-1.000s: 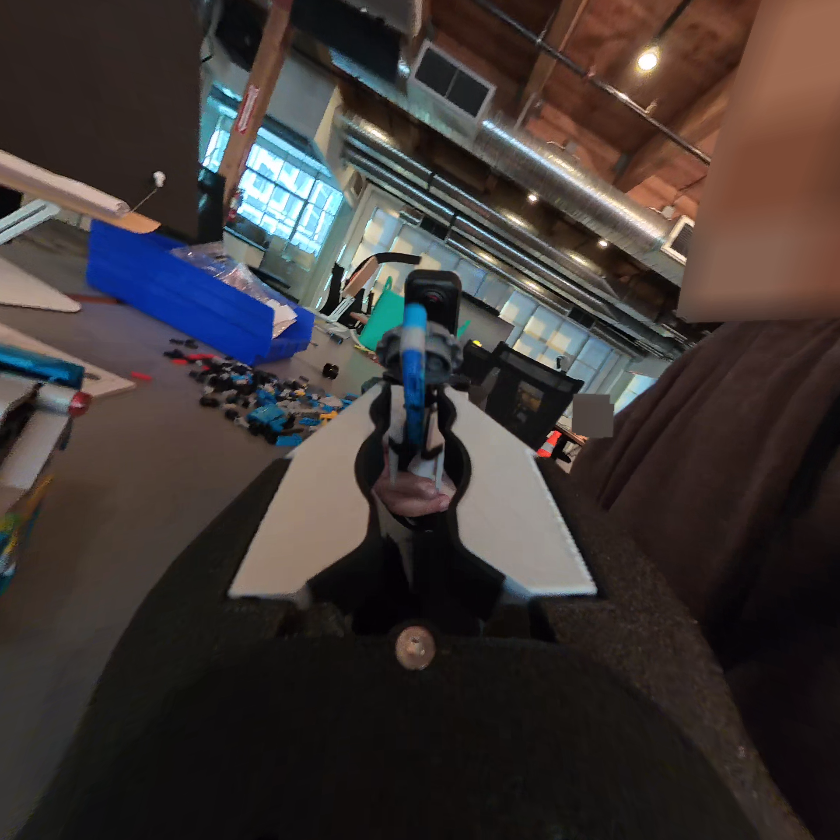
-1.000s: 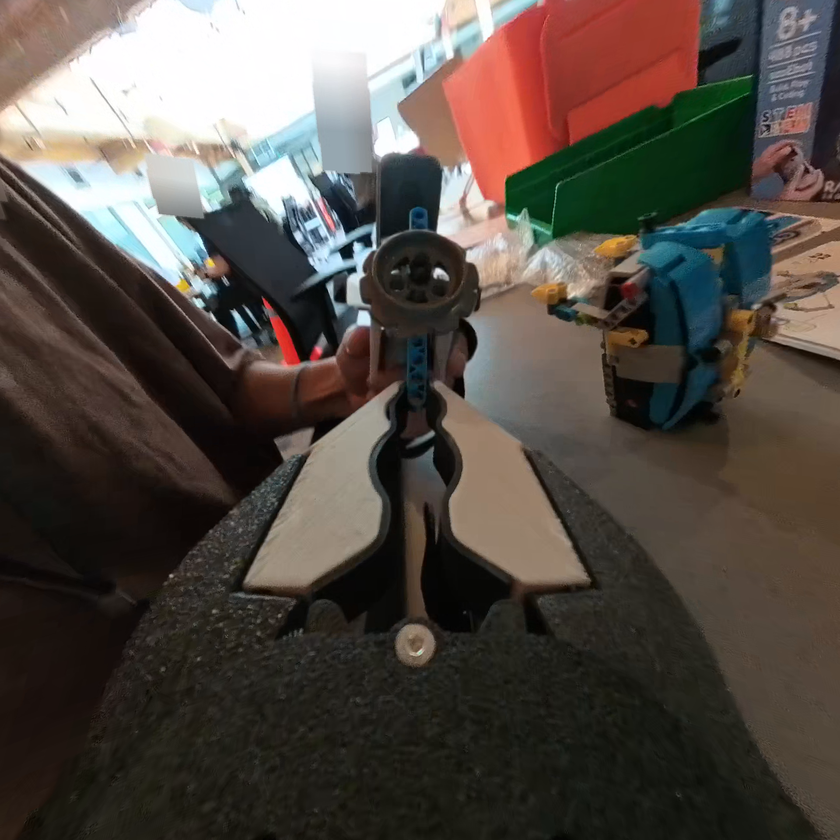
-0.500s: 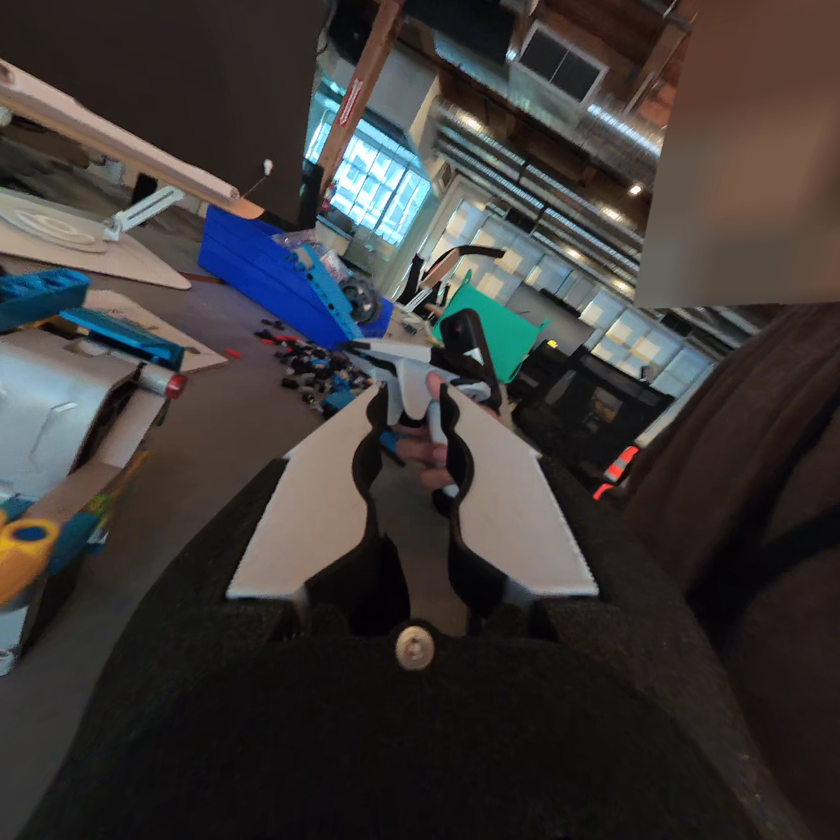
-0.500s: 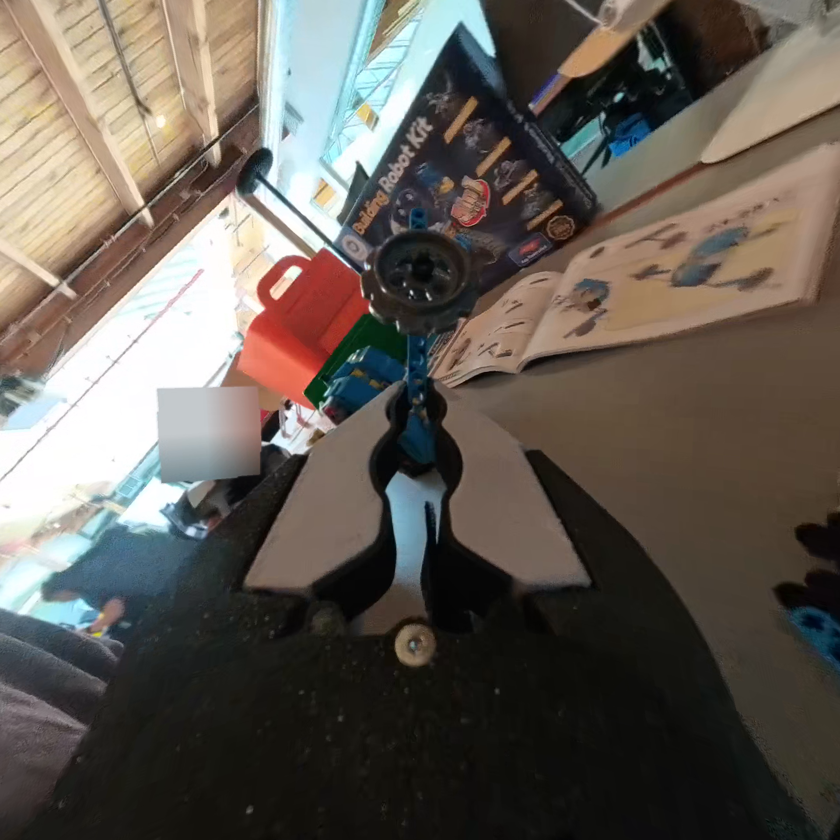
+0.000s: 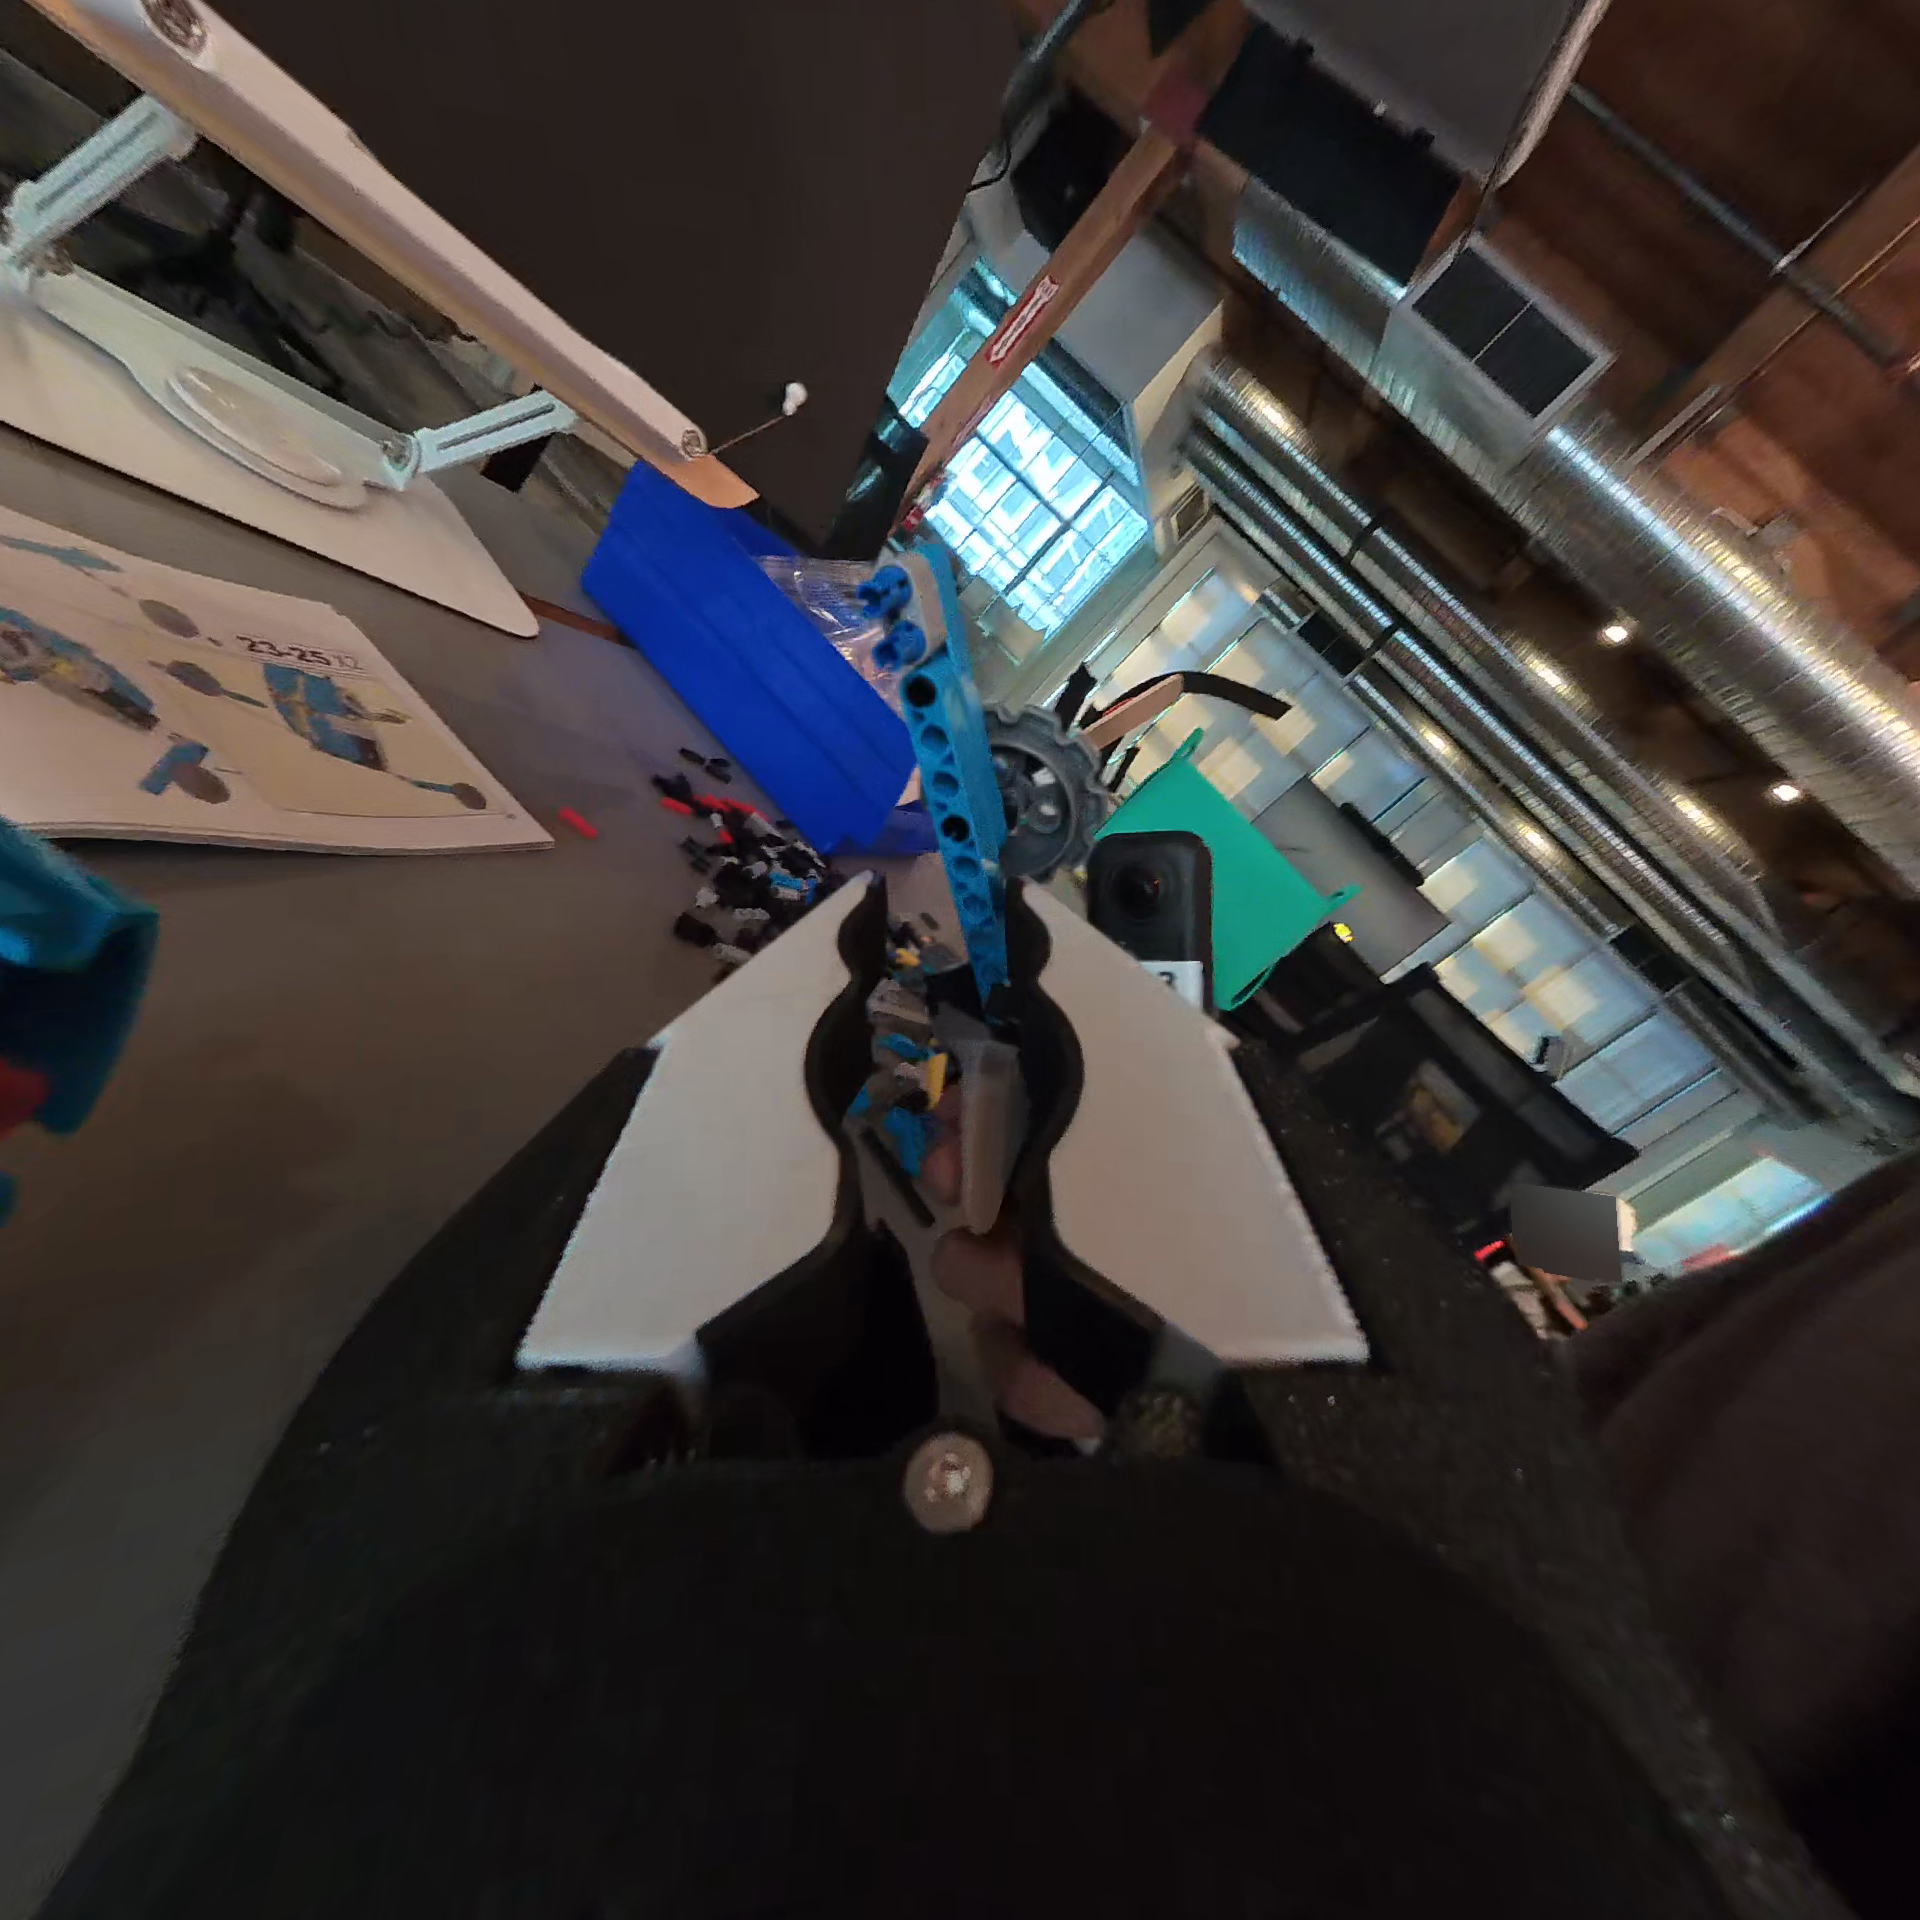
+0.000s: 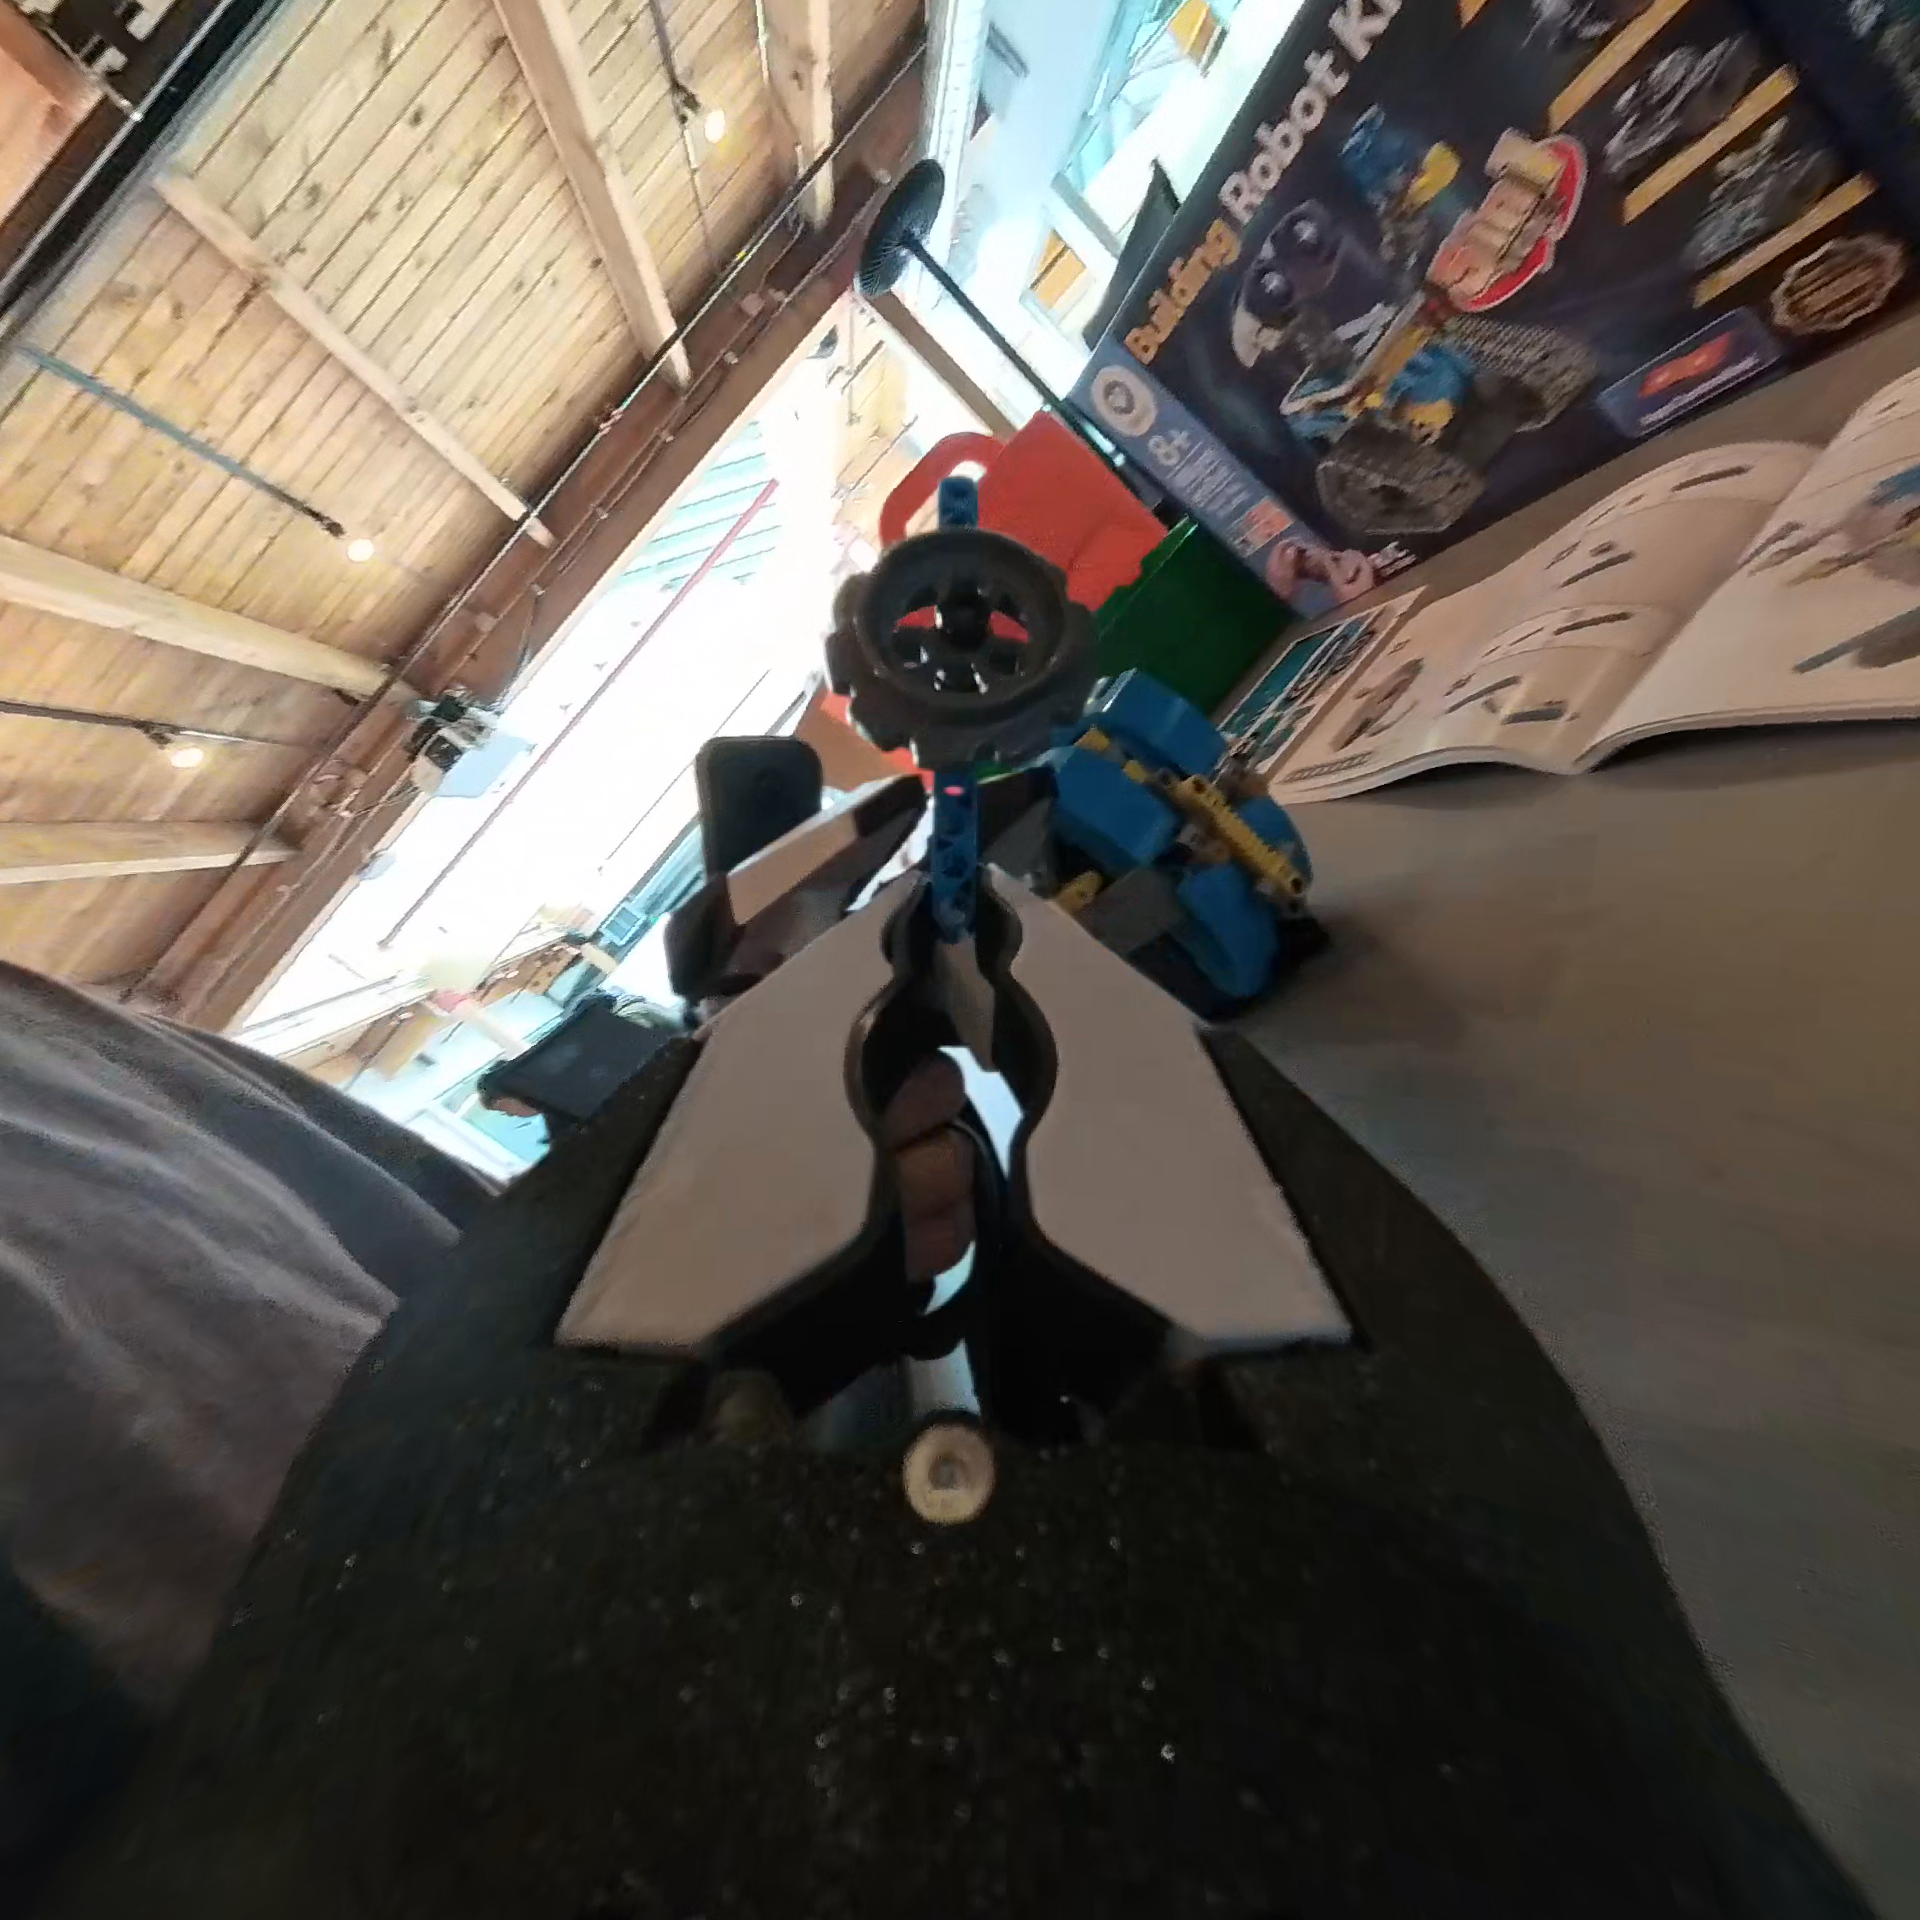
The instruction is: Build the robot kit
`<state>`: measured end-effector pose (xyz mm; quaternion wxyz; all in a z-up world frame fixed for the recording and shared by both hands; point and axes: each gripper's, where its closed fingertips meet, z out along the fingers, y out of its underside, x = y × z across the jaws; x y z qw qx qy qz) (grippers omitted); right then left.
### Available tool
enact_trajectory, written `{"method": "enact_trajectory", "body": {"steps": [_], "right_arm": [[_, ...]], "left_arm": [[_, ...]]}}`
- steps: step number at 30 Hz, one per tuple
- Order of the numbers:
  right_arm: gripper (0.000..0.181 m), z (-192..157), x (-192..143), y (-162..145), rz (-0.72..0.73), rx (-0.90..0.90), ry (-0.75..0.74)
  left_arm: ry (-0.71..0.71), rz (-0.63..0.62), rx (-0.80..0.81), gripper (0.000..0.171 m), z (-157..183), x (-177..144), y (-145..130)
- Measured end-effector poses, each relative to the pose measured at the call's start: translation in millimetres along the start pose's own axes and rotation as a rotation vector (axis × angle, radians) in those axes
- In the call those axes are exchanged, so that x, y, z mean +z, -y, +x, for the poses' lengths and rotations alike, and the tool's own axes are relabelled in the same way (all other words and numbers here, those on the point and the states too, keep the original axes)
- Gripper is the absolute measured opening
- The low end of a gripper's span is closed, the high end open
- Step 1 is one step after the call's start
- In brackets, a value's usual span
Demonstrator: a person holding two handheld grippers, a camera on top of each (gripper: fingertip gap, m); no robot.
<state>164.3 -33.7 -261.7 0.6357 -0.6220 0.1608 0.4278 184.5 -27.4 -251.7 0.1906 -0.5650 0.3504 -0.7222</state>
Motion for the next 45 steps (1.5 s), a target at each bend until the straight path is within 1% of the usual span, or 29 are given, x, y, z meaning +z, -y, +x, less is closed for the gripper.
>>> {"method": "enact_trajectory", "body": {"steps": [1,3,5,8,9,11,14,15,17,19,21,23,24,27,29,30,31,33,35,37,39,42,45], "right_arm": [[0.006,-3,2,-3,-0.012,0.012,0.018],[0.006,-6,4,-8,-0.033,0.026,0.037],[0.007,-8,5,-11,-0.047,0.024,0.043],[0.007,-12,7,-20,-0.102,0.025,0.065],[0.014,-12,7,-23,-0.120,0.013,0.062],[0.037,-12,5,-25,-0.152,-0.029,0.043],[0.052,-17,2,-21,-0.161,-0.181,0.010],[0.052,-24,5,-24,-0.173,-0.264,0.015],[0.060,-42,14,-43,-0.242,-0.465,0.051],[0.067,-51,23,-71,-0.337,-0.686,0.056],[0.061,-56,29,-91,-0.386,-0.866,0.040],[0.052,-56,32,-97,-0.384,-0.980,0.009],[0.043,-58,32,-100,-0.388,-1.001,0.015],[0.043,-63,30,-103,-0.409,-0.972,0.043],[0.043,-59,30,-103,-0.428,-0.929,0.040],[0.043,-52,31,-99,-0.431,-0.924,0.002],[0.043,-45,31,-94,-0.430,-0.929,-0.030],[0.043,-22,29,-80,-0.442,-0.917,-0.144],[0.043,8,23,-66,-0.472,-0.894,-0.287],[0.043,45,14,-58,-0.553,-0.888,-0.442],[0.043,74,5,-48,-0.609,-0.924,-0.567],[0.043,93,0,-31,-0.623,-0.949,-0.673],[0.043,108,-4,0,-0.604,-1.079,-0.820]], "left_arm": [[-0.016,0.006,-0.019,0.021,2,1,0],[-0.056,0.020,-0.043,0.009,7,1,0],[-0.075,0.014,-0.051,0.008,10,-1,-1],[-0.098,-0.042,-0.087,0.006,13,-9,-2],[-0.092,-0.053,-0.102,0.006,11,-15,1],[-0.083,-0.105,-0.138,0.007,8,-32,7],[-0.033,-0.254,-0.142,0.007,5,-64,4],[-0.034,-0.307,-0.170,0.006,7,-75,1],[-0.064,-0.420,-0.253,0.006,17,-96,-9],[-0.077,-0.491,-0.308,0.005,24,-111,-20],[-0.105,-0.544,-0.356,0.006,33,-122,-32],[-0.124,-0.563,-0.398,0.006,39,-129,-40],[-0.129,-0.561,-0.413,0.006,41,-131,-43],[-0.154,-0.547,-0.453,0.006,44,-134,-47],[-0.122,-0.539,-0.388,0.010,39,-134,-50],[-0.082,-0.538,-0.325,0.022,33,-136,-51],[-0.035,-0.538,-0.260,0.029,25,-138,-52],[0.052,-0.512,-0.119,0.034,12,-144,-48],[0.113,-0.447,0.007,0.033,4,-150,-38],[0.173,-0.392,0.120,0.033,-4,-156,-31],[0.231,-0.339,0.216,0.032,-10,-161,-27],[0.261,-0.285,0.319,0.030,-10,-163,-25],[0.265,-0.221,0.419,0.027,-1,-163,-16]]}}
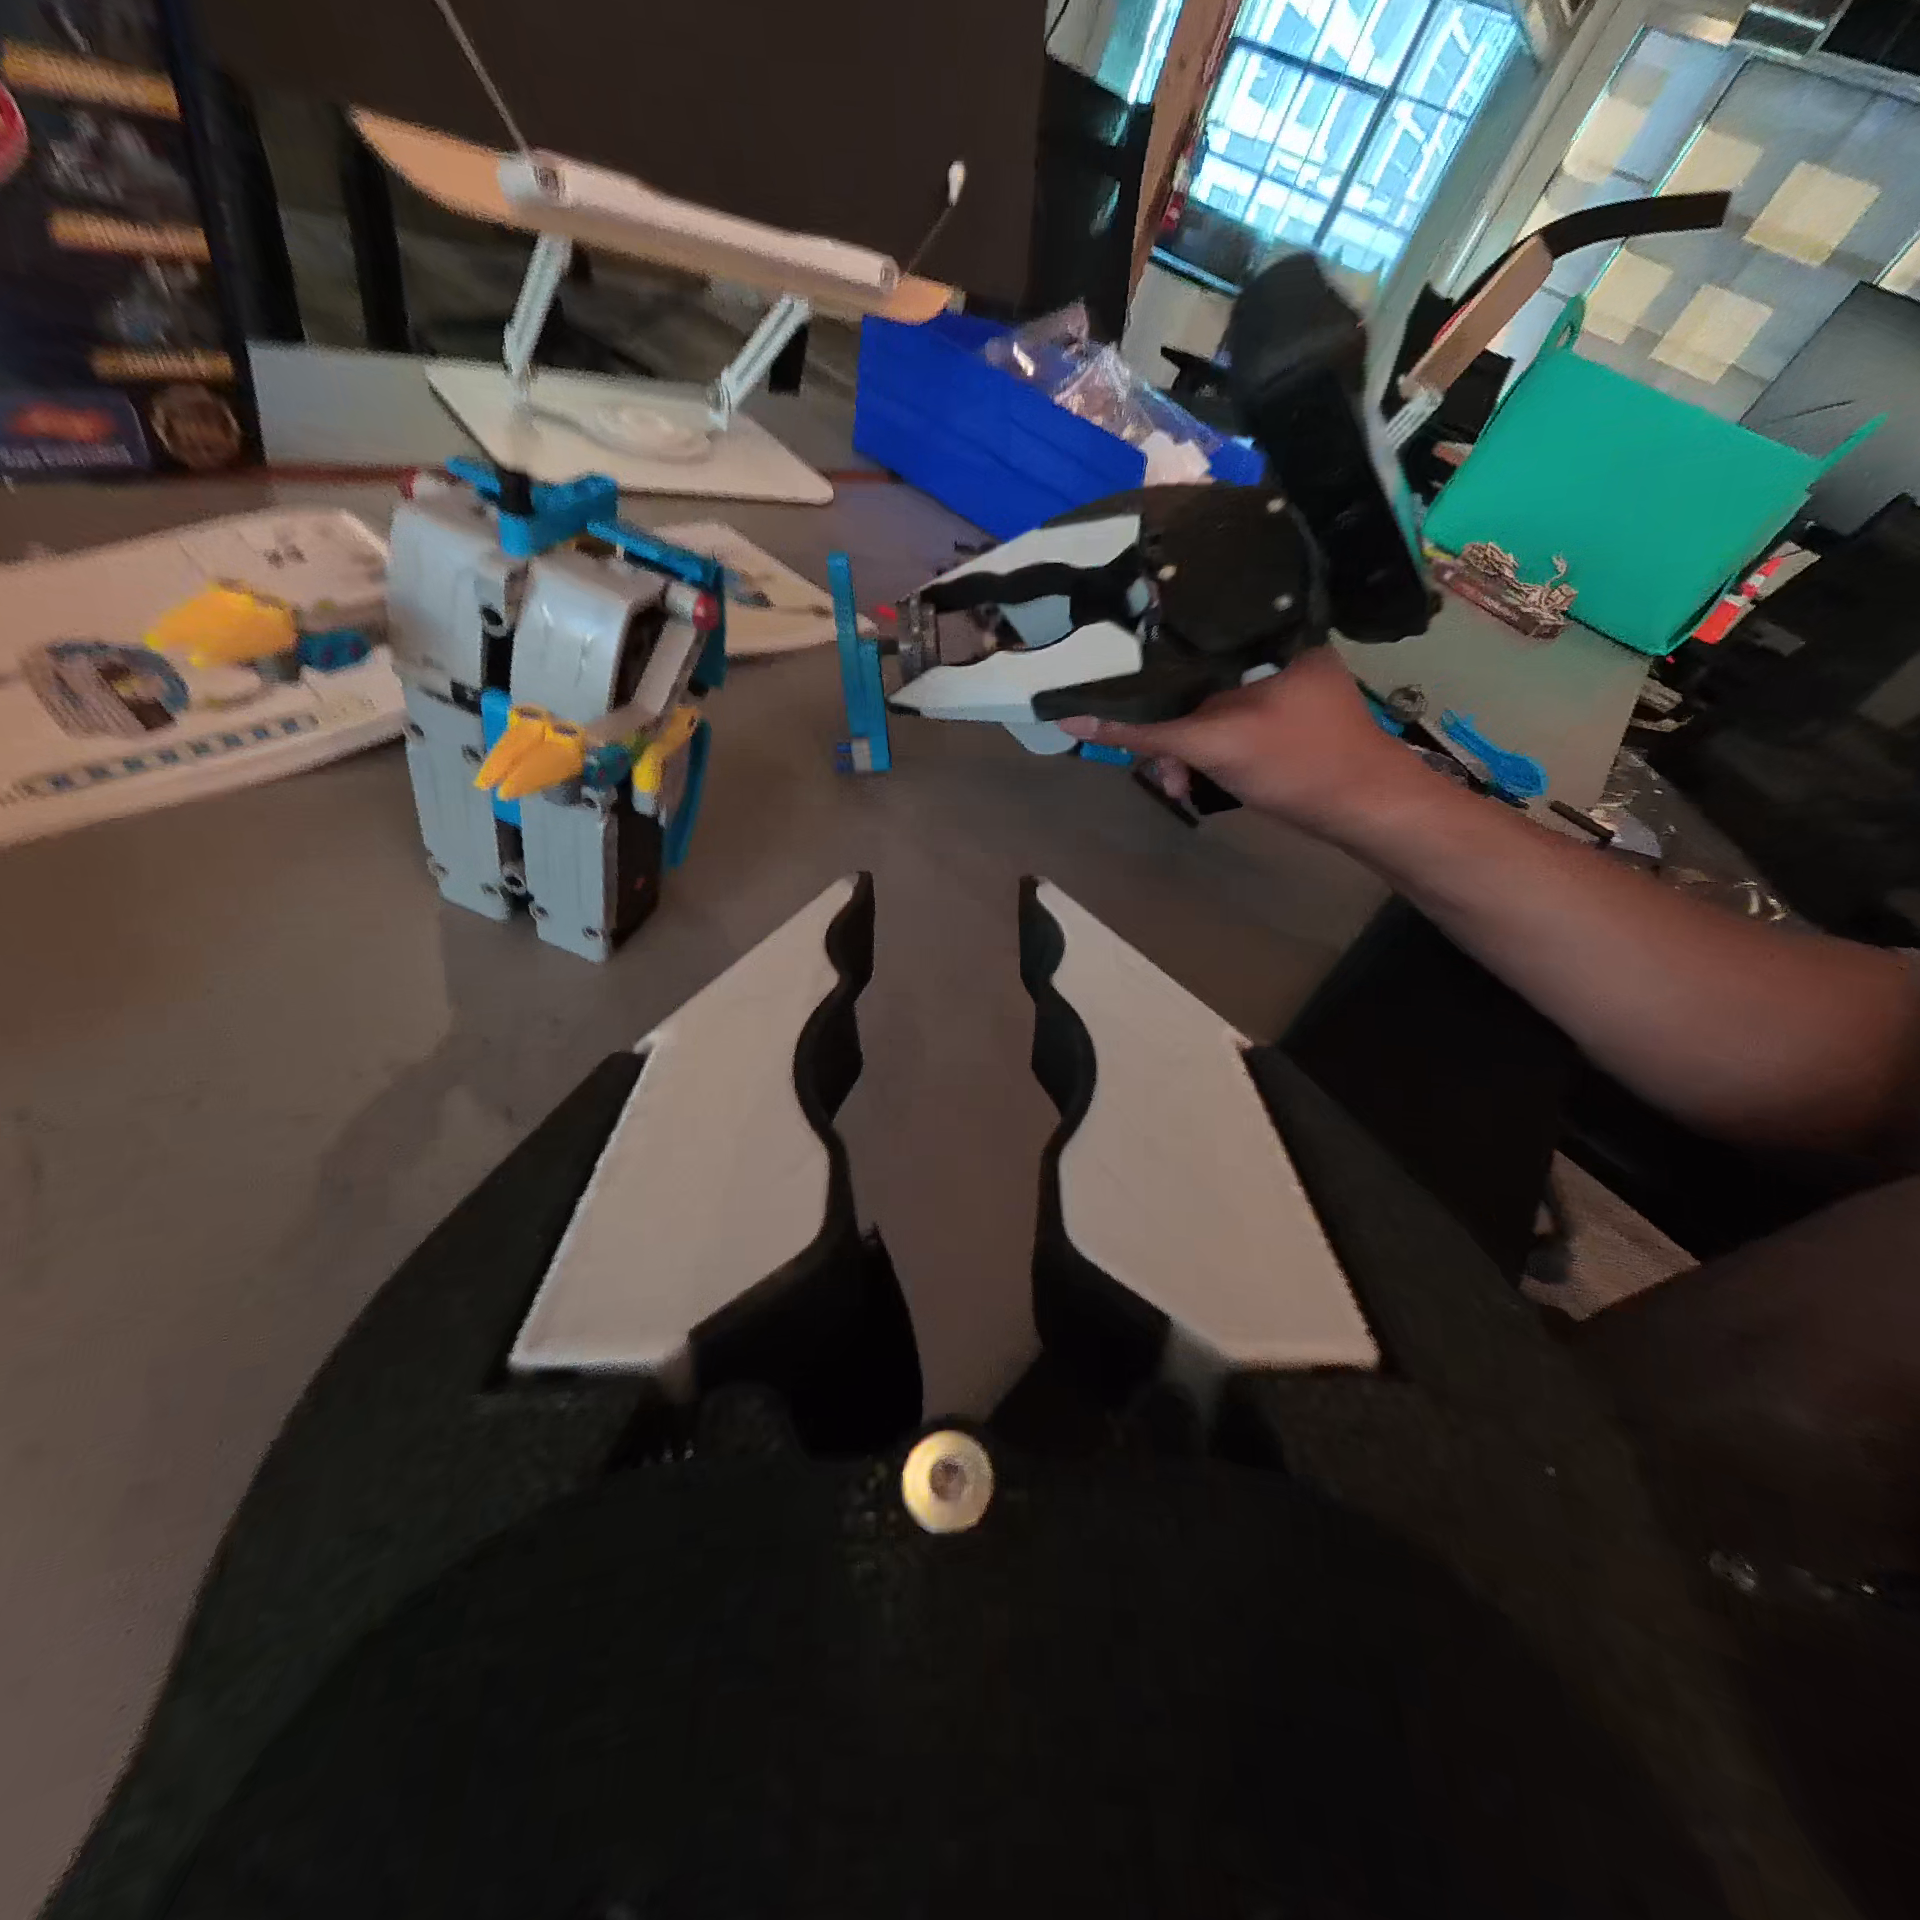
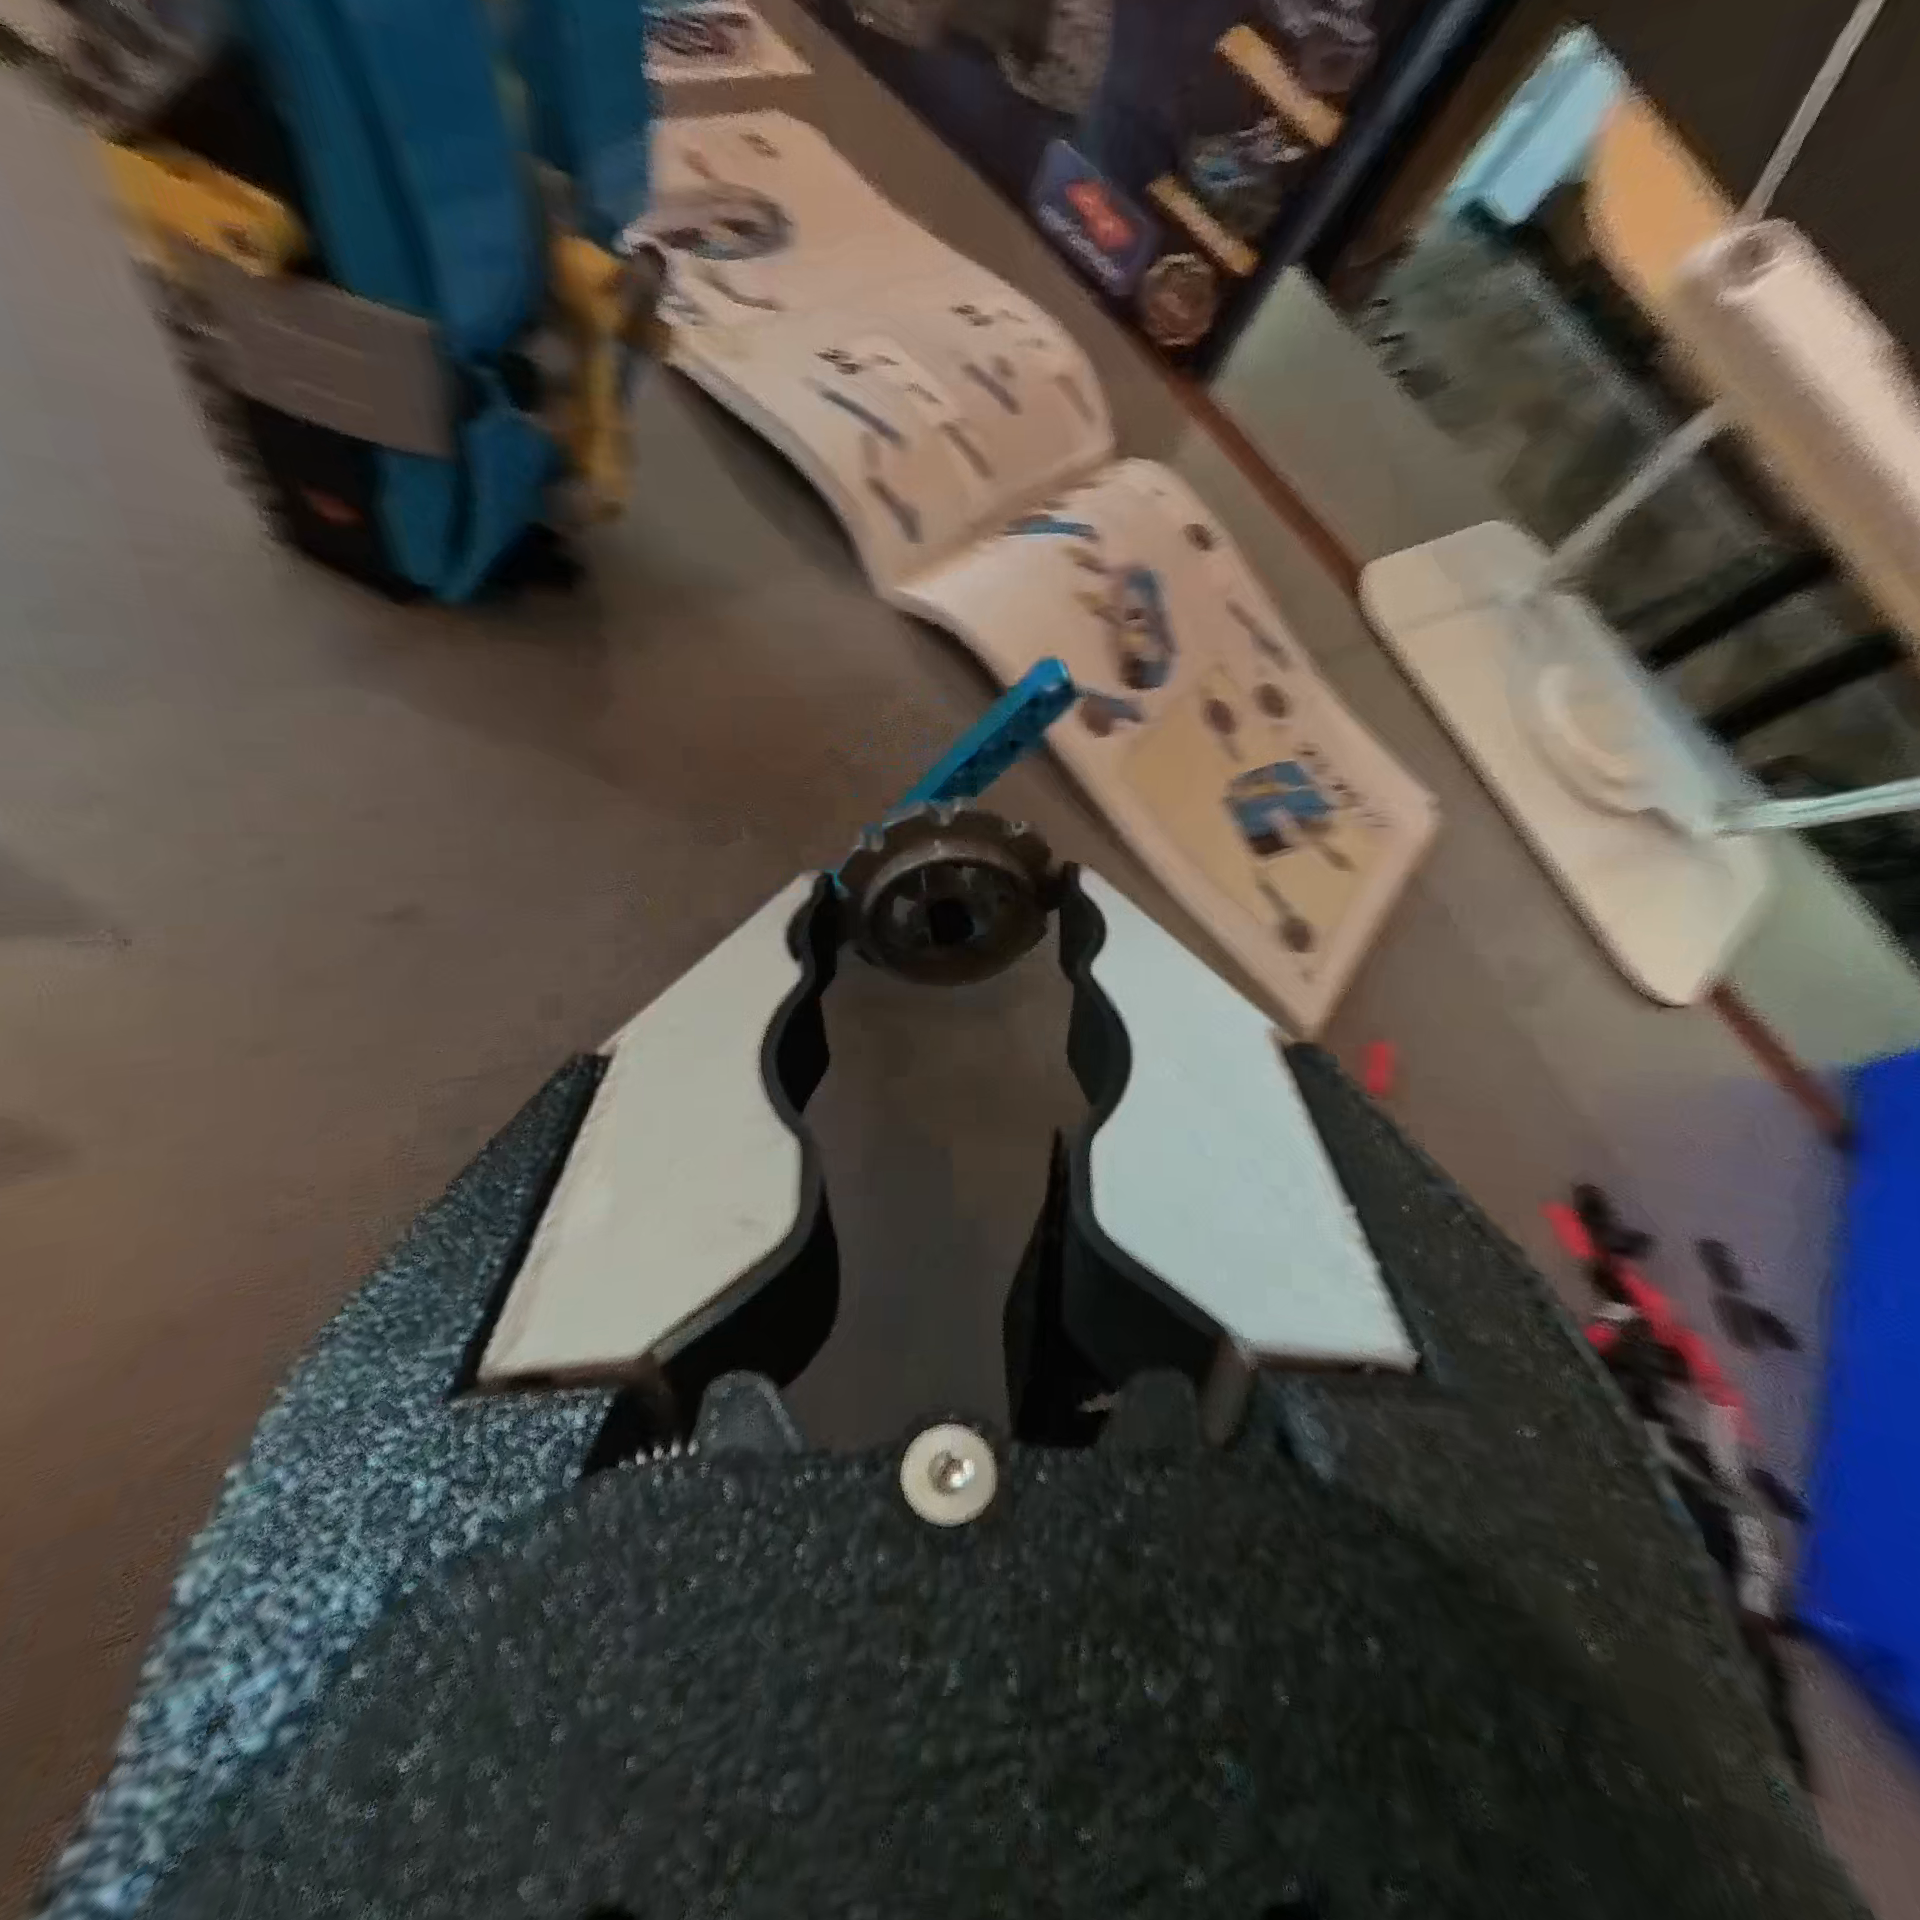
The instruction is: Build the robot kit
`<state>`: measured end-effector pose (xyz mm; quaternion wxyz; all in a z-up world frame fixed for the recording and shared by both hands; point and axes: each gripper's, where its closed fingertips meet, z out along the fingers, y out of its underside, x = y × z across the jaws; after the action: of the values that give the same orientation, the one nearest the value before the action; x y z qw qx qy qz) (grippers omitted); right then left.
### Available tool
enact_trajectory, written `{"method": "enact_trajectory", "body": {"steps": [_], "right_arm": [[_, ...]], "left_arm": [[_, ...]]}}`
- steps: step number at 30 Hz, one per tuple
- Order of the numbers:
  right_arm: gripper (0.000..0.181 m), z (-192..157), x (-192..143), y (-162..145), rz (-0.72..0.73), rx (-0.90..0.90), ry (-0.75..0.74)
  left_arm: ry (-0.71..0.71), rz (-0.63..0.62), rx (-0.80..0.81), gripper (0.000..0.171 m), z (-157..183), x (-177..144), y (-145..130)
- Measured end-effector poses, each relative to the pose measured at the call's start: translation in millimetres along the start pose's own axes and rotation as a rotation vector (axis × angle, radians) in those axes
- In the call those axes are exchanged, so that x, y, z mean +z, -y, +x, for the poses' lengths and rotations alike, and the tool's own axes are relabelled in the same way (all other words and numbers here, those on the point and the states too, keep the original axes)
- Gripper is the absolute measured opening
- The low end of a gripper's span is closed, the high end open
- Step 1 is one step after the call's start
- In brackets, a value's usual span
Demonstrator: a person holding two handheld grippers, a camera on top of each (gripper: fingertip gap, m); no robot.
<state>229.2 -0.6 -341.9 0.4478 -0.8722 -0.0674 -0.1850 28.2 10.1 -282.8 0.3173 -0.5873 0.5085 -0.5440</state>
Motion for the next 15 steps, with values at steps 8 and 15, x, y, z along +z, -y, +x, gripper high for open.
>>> {"method": "enact_trajectory", "body": {"steps": [8,15], "right_arm": [[0.043,-20,5,6,0.005,-0.242,-0.068],[0.043,-18,3,-1,0.027,0.190,0.202]], "left_arm": [[-0.006,0.078,0.068,0.026,8,-6,5],[-0.034,0.069,-0.038,0.026,-2,-5,4]]}}
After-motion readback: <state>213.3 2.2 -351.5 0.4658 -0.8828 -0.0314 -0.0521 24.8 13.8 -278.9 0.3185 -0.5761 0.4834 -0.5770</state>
